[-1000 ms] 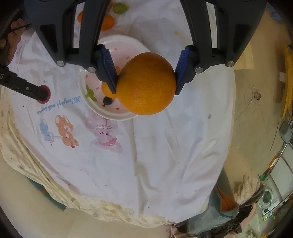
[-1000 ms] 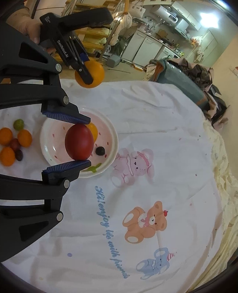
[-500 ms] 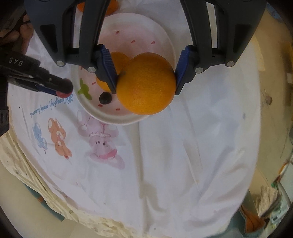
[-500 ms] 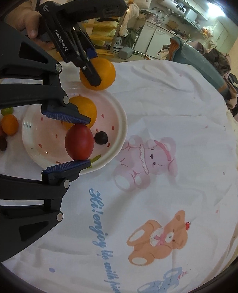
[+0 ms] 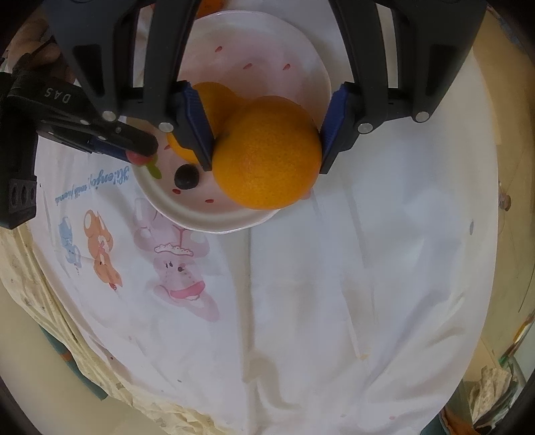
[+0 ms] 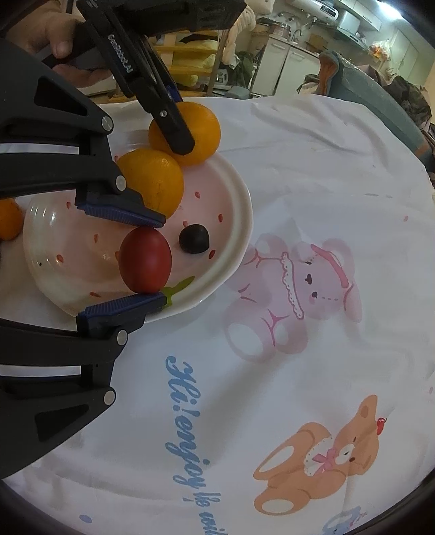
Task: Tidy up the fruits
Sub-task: 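Open both grippers to release the orange and tomato on the plate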
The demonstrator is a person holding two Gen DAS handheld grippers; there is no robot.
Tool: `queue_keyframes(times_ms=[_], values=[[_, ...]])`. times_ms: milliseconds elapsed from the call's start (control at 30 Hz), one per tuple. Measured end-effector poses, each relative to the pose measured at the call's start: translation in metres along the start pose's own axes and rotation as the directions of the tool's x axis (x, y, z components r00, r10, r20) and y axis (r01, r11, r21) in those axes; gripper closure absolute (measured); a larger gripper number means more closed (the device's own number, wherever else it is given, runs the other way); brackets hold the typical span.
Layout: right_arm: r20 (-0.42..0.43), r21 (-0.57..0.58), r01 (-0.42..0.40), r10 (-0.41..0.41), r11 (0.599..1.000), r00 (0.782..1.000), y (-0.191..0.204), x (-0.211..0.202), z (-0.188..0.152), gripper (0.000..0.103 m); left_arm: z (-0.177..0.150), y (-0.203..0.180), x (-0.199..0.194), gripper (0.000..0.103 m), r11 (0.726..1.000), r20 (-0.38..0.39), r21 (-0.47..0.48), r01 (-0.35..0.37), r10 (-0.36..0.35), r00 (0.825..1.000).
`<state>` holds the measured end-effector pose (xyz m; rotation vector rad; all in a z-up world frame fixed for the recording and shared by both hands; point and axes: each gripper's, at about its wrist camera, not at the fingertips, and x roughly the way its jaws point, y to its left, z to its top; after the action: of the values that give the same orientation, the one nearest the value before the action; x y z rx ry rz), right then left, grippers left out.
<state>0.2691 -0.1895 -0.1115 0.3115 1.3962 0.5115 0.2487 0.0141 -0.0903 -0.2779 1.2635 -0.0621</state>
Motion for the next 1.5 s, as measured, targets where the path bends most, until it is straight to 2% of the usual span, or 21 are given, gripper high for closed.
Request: queue_keyframes(times_ms=[233,300,367,400,433,767,1133,1367,1433,1500], values=[[0.008,0.012,-0.024,0.024,1.0,1.0,-0.002,-0.001,0.0,0.058,0.001,-0.006,0.003,0.045,0.999,-0.006,0.04,-0.03,0.03,1.0],[0.015,0.011,-0.028,0.027,1.0,1.0,-0.002,-0.003,0.0,0.049,0.001,-0.004,0.003,0.044,0.999,-0.011,0.039,-0.028,0.028,1.0],[0.022,0.01,-0.034,0.034,0.999,0.999,-0.003,-0.006,0.0,0.045,0.001,-0.003,0.001,0.034,0.999,0.0,0.031,-0.02,0.02,1.0],[0.026,0.009,-0.032,0.032,0.999,0.999,-0.003,-0.008,0.0,0.045,0.002,-0.003,-0.001,0.023,0.999,0.016,0.025,-0.023,0.023,1.0],[0.028,0.008,-0.028,0.028,1.0,0.999,-0.003,-0.009,0.001,0.044,0.002,-0.004,-0.004,0.02,0.999,0.034,0.02,-0.025,0.024,0.999],[0.058,0.021,-0.01,0.009,1.0,0.998,-0.007,-0.022,0.001,0.037,0.003,-0.003,-0.008,0.02,1.0,0.042,0.016,-0.025,0.024,0.999],[0.069,0.01,0.004,-0.005,1.0,0.998,-0.002,-0.032,-0.002,0.036,0.002,-0.006,-0.018,0.02,0.999,0.076,0.03,-0.041,0.039,0.996],[0.098,0.045,0.005,-0.009,0.999,0.995,-0.003,-0.051,-0.013,0.036,-0.005,-0.009,-0.043,0.02,0.992,0.179,0.046,-0.116,0.106,0.978],[0.117,0.029,0.013,-0.016,0.999,0.993,0.002,-0.061,-0.017,0.036,-0.009,-0.009,-0.05,0.02,0.991,0.192,0.047,-0.122,0.111,0.975],[0.15,0.004,0.01,-0.011,1.0,0.989,0.008,-0.075,-0.022,0.031,-0.014,-0.01,-0.063,0.02,0.992,0.213,0.062,-0.106,0.091,0.973]])
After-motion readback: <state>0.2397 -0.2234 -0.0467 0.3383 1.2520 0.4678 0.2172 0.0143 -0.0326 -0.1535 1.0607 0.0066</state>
